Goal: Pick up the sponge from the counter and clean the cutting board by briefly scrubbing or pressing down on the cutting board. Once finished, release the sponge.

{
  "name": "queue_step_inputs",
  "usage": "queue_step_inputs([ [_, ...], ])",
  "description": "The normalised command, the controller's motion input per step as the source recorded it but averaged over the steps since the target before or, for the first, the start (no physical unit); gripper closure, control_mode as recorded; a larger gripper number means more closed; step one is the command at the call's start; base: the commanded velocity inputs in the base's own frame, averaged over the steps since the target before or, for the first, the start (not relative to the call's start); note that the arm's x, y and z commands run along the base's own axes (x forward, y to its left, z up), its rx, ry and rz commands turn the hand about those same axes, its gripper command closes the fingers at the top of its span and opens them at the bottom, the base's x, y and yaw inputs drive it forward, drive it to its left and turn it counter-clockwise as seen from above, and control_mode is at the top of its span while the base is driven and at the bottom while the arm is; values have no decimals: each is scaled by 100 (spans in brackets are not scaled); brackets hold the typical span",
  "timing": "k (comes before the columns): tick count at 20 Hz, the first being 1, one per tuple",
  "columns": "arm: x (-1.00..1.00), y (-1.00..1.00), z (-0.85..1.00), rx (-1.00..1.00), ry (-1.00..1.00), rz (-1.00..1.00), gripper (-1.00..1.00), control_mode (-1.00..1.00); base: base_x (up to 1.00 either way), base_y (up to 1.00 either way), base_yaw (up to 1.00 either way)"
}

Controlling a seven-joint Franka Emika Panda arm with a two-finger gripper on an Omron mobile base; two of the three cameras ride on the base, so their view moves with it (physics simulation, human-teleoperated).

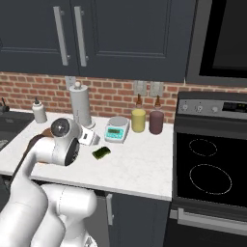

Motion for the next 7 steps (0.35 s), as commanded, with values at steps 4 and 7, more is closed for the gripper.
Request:
queue_step_inputs([
  [4,-86,1,20,1,-10,0,-100,-100,0,0,0],
  [7,-100,0,3,0,-7,0,-100,-100,0,0,0],
])
